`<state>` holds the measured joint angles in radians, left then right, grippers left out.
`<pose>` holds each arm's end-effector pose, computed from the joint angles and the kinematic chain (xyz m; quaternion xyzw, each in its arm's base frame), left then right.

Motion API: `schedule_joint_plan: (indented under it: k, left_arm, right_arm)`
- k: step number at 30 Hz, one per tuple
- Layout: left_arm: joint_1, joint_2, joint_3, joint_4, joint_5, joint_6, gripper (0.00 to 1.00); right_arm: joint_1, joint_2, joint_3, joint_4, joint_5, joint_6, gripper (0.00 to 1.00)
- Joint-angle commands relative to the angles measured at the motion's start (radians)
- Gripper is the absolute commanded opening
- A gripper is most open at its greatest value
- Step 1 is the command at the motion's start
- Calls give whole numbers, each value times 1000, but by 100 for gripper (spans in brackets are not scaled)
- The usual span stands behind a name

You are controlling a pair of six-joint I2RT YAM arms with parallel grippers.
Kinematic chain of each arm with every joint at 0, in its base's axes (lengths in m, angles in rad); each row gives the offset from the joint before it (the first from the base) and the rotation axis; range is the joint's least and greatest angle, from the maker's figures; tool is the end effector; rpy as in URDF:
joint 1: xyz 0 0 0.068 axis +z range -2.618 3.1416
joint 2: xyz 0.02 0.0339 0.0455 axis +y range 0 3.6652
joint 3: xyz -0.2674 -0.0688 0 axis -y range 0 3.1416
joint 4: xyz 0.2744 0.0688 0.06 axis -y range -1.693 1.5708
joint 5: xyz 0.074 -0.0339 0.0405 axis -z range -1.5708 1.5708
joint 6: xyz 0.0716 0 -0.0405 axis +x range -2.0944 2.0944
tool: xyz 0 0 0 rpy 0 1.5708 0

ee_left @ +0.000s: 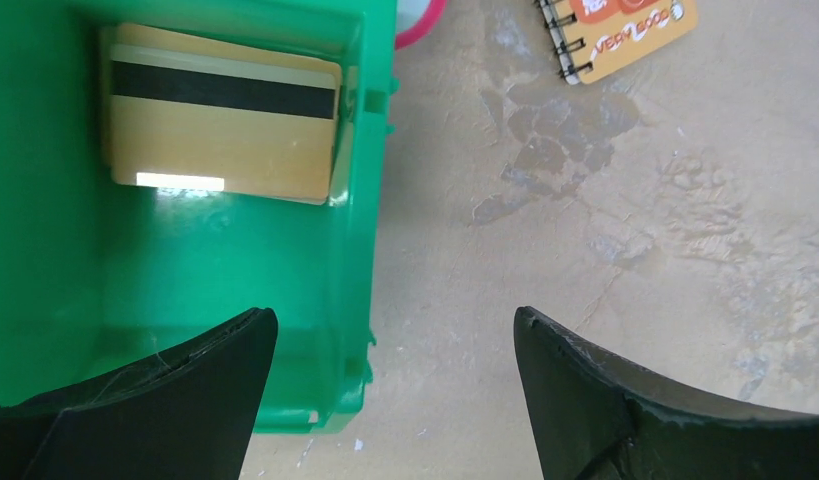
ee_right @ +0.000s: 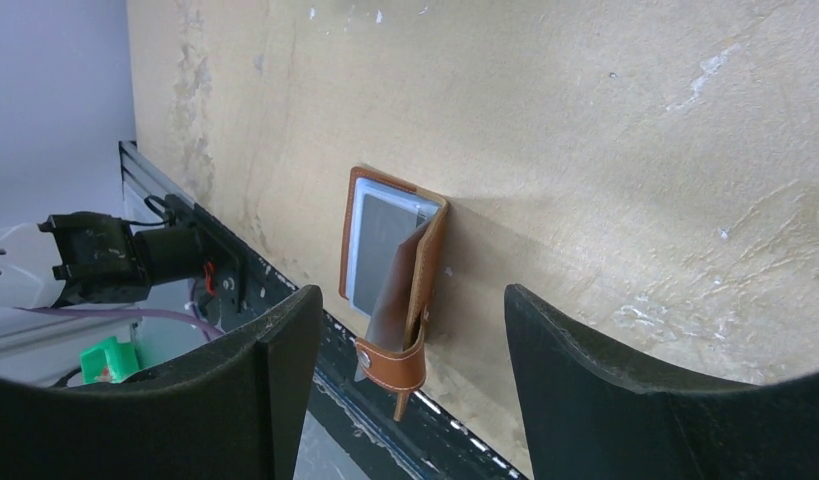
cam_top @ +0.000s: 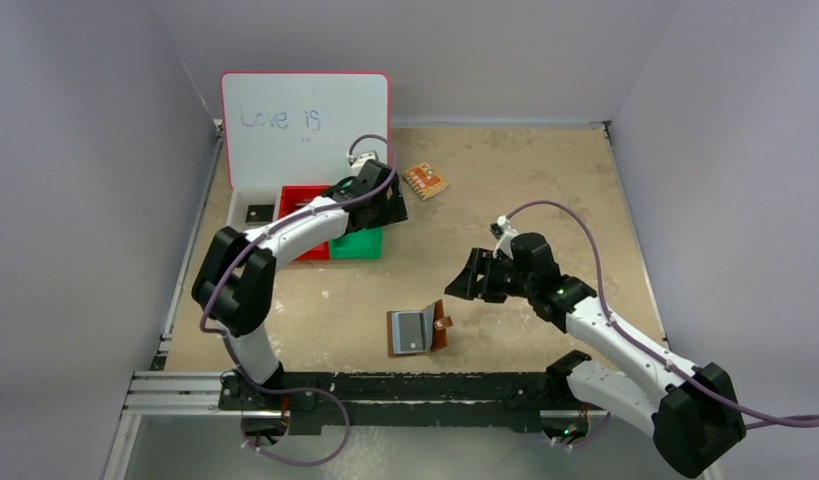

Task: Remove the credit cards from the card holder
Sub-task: Move the storage box to the center of the board.

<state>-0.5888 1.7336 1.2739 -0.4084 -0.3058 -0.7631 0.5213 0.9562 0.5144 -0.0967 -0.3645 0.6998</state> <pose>0.3678 -0.2197 0.2008 -0.1330 0.9199 -0.1013 0.3548 0.2132 0.1519 0.1966 -0.0129 0.8599 0.4074 0.3073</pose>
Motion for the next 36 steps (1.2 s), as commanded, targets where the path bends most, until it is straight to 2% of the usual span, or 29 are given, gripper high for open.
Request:
schedule_joint_plan:
  k: [1,20,30,36]
  left_arm:
    - [7,57,84,9,49,31,88]
    - [5,181,166,138,306,47,81]
    - [-82,265,271,144,340,33,79]
    - [-136,346,384,119,360,38,79]
  right_arm:
    - [-1,-22,50,-47,43,-4,70]
    - [-1,20,10,-20,72,-2,70]
    - [-1,15,3,-38,107,9,70]
    - [-2,-30,12,-113,234,65,69]
